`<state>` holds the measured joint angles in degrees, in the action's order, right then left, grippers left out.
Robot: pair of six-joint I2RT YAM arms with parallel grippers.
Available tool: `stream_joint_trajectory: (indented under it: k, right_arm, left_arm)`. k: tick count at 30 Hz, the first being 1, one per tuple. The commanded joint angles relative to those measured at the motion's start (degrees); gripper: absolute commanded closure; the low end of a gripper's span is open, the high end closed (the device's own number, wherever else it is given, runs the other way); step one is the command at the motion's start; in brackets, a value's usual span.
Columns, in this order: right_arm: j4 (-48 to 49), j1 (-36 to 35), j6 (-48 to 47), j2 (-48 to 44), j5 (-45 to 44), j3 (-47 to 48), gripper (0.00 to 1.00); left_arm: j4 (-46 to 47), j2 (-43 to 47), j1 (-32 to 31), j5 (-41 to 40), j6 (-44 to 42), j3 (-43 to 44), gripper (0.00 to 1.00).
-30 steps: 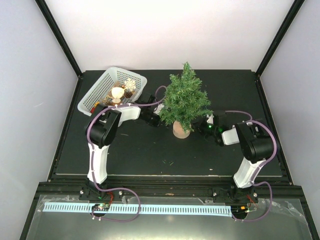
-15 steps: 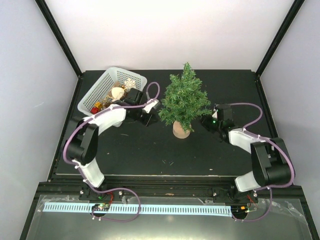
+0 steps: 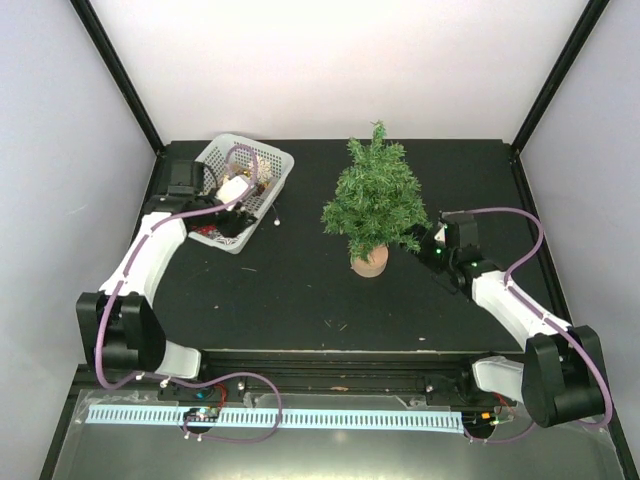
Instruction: Decorate the small christmas tree
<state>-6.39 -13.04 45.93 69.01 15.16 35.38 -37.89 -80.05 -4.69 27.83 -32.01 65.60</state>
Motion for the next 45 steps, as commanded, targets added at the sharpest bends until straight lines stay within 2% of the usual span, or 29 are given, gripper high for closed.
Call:
stream_joint_trajectory:
  k: [1, 5, 10, 16, 23, 30, 38, 45]
  right_arm:
    - [-0.36, 0.23, -0.9, -1.1, 2.04, -2.23, 0.17]
    - [0.9, 0.27, -1.06, -0.46, 2.18, -2.06, 0.17]
    - [0.03, 0.29, -1.35, 1.74, -1.11, -0.16, 0.16]
    - [2.32, 0.51, -0.12, 8.15, -0.19, 2.5, 0.18]
    - [14.14, 1.17, 5.27, 18.87, 8.01, 2.98, 0.22]
    - [20.46, 0.9, 7.0, 26.54, 16.1, 4.82, 0.26]
    - [17.61, -0.06, 3.11, 27.15, 19.66, 5.41, 0.3]
    - [27.26, -0.06, 7.53, 32.01, 28.24, 4.07, 0.32]
  left_arm:
    - [-4.85, -4.24, 6.5, 0.03, -13.2, 7.45, 0.41]
    - [-7.61, -9.11, 9.64, 2.4, -17.93, 11.48, 0.38]
    - [0.57, -11.93, 9.98, -1.76, -18.24, 9.94, 0.37]
    - [6.38, -14.6, 9.97, -3.85, -15.17, 9.77, 0.37]
    - [8.28, -18.47, 9.91, -4.91, -13.39, 11.66, 0.37]
    - [9.72, -19.13, 10.01, -4.58, -12.76, 10.66, 0.37]
    - [10.96, -20.55, 9.91, -4.37, -12.52, 10.82, 0.35]
    - [10.82, -21.64, 9.89, -4.07, -11.61, 11.31, 0.35]
